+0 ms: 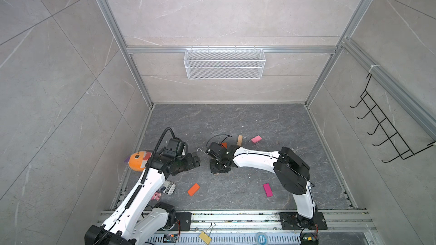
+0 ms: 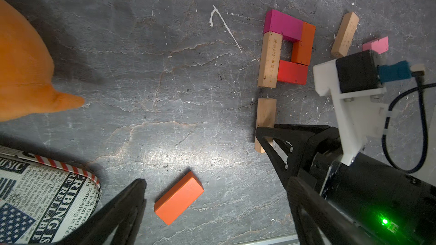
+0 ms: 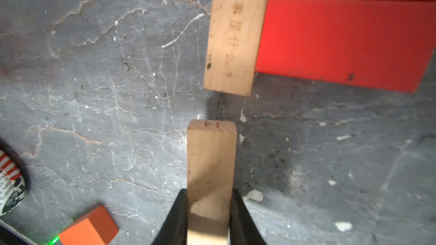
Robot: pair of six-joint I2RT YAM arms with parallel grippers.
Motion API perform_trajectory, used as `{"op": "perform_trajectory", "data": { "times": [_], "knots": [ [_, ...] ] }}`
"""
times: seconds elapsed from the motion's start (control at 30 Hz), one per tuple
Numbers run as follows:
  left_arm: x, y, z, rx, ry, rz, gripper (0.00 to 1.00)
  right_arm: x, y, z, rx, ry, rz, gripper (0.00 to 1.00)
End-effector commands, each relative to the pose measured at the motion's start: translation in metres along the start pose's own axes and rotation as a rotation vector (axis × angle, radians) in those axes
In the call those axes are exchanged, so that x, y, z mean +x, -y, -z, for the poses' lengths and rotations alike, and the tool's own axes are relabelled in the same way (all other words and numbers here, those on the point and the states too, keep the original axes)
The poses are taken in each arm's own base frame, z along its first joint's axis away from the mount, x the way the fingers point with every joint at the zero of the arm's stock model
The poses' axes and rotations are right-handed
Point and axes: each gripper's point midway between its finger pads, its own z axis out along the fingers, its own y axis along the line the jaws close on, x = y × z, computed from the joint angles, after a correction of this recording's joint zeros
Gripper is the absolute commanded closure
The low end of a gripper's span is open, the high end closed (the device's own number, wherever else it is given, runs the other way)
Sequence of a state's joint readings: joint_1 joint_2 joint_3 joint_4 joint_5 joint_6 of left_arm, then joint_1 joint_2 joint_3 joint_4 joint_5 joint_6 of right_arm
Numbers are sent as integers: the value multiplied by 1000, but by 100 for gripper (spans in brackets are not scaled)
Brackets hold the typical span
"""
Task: Assemble the letter p with building blocks
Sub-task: Assemble the building block at the center of the board.
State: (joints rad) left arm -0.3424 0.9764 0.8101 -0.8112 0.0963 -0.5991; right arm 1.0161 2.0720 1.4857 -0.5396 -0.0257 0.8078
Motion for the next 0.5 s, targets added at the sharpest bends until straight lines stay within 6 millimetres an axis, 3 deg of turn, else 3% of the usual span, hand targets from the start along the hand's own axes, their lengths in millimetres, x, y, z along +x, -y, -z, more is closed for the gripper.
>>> {"op": "perform_trajectory", "data": {
  "times": [0.0,0.47],
  "knots": [
    [-9,3,7,0,27,-2,4,3,5,-6,50,-22,17,78],
    [-8,4,5,8,20,1,4,-2,14,-11,108,-6,-1,75]
  ]
}}
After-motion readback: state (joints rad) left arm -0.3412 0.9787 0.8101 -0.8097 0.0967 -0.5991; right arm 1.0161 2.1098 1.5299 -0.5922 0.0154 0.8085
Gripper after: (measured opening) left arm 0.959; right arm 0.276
